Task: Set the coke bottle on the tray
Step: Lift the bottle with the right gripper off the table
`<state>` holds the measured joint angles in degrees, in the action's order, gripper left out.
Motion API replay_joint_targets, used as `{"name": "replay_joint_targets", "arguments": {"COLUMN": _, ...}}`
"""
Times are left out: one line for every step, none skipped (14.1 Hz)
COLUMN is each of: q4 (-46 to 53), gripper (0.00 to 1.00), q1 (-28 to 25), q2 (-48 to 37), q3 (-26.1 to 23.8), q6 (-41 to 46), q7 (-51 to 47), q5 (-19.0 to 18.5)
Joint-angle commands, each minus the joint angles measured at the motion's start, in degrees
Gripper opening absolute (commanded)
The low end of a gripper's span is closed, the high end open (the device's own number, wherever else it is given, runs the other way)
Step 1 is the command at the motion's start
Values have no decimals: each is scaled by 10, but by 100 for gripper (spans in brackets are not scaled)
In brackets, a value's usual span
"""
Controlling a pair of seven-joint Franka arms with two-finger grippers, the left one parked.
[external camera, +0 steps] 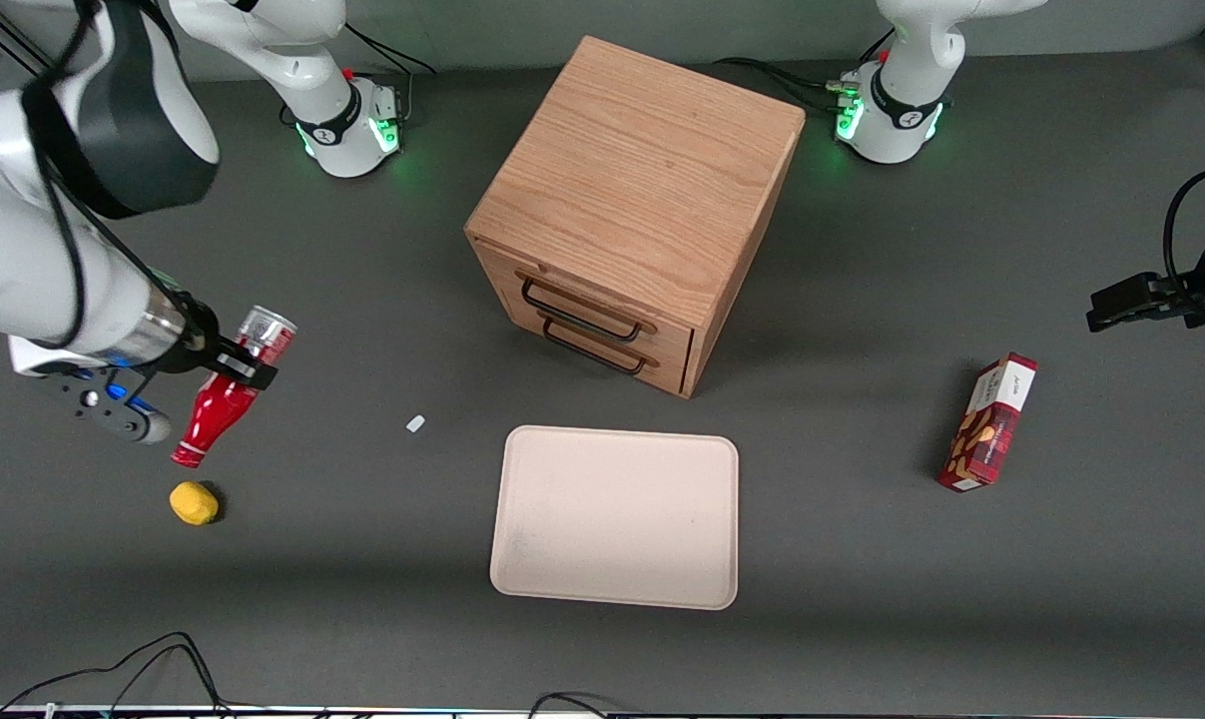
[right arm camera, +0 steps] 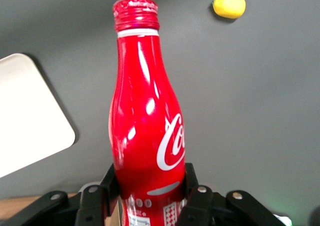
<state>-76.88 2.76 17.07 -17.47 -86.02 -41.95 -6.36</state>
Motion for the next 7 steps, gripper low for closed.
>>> {"name": "replay_joint_targets", "arguments": {"q4": 99, "gripper": 0, "q1": -5, "q2": 68, "q3": -5, "q6": 35, "q7": 31, "q5": 6}}
{"name": "replay_joint_targets", "arguments": {"q4": 149, "gripper": 0, "q1": -20, "q2": 108, "q3": -5, "q6": 49, "q7": 31, "q5": 4}}
{"name": "replay_joint_targets", "arguments": {"q4": 204, "gripper": 0, "q1": -45, "q2": 151, "q3": 0, "q6": 59, "q7": 31, "q5": 1}}
{"name": "replay_joint_targets", "arguments": {"q4": 247, "gripper": 0, "q1": -70, "q2": 189, "q3": 14, "q6": 59, "q7": 32, "q5": 1}}
{"name": "replay_joint_targets", "arguments": {"q4": 269, "gripper": 0, "q1": -109, "q2": 222, "q3": 38, "q6": 52, "q7": 34, "q5": 1}}
{"name": "replay_joint_targets", "arguments": {"q4": 282, "gripper": 0, "q1": -142, "q2": 246, "q3": 64, "q6": 34, "q7": 48, "q5": 2}}
{"name": "replay_joint_targets", "arguments": {"q4": 283, "gripper": 0, "q1": -158, "q2": 257, "q3": 74, "q6": 10, "q7": 82, "q5": 4}}
